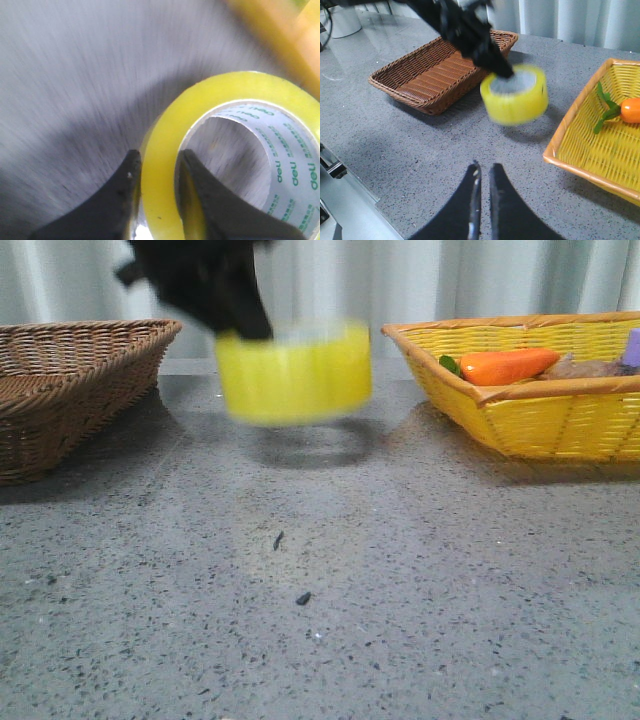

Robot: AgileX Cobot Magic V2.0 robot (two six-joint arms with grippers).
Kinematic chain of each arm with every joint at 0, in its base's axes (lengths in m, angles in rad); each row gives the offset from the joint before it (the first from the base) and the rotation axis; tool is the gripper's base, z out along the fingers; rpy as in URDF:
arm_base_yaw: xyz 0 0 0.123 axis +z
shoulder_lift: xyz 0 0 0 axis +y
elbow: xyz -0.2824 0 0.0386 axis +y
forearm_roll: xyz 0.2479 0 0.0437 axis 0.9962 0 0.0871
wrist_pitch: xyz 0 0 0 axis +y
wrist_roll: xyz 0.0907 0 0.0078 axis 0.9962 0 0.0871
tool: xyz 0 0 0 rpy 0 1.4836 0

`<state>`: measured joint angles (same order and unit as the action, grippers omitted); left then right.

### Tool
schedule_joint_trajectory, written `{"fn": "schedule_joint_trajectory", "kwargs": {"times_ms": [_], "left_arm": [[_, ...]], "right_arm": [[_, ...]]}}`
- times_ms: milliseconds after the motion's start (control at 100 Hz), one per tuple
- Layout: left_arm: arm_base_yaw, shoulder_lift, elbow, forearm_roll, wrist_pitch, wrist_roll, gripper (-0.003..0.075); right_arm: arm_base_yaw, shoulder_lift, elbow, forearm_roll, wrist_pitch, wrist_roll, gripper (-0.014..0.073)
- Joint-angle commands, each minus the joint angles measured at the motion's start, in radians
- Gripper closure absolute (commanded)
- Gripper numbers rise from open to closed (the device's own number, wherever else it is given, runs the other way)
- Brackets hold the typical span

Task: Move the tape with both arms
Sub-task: 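Lift the tape roll with the left gripper and place it in the brown basket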

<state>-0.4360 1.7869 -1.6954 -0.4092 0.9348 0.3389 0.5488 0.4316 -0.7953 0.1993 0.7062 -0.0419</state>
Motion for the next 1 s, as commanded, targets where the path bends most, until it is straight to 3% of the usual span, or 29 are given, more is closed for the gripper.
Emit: {"fn": "schedule_joint_trajectory", "kwargs": {"times_ms": [0, 230, 380, 620, 690, 880, 990], "left_arm": [[0.029, -0.135, -0.132, -0.051, -0.061, -0.005, 0.0741], [0.166, -0.26, -0.27, 0.051, -0.033, -0.005, 0.0741], [0.294, -0.286, -0.264, 0.175, 0.104, -0.008, 0.0741], [0.413, -0.29, -0.057, 0.198, 0.079, -0.041, 0.073], [0.413, -0.29, 0.028, 0.213, 0.032, -0.041, 0.0666], [0.413, -0.288, 0.221, 0.215, -0.074, -0.041, 0.0346], [0.413, -0.29, 0.263, 0.203, -0.081, -0.048, 0.0311]], "right_arm": [[0.002, 0.006, -0.023, 0.005, -0.074, -0.007, 0.0636], [0.002, 0.006, -0.023, 0.005, -0.079, -0.007, 0.0636], [0.002, 0.006, -0.023, 0.005, -0.087, -0.007, 0.0636], [0.002, 0.006, -0.023, 0.017, -0.094, -0.007, 0.0635], [0.002, 0.006, -0.023, 0.026, -0.094, -0.007, 0.0636], [0.002, 0.006, -0.023, 0.028, -0.092, -0.007, 0.0636], [0.002, 0.006, -0.023, 0.028, -0.092, -0.007, 0.0636]]}}
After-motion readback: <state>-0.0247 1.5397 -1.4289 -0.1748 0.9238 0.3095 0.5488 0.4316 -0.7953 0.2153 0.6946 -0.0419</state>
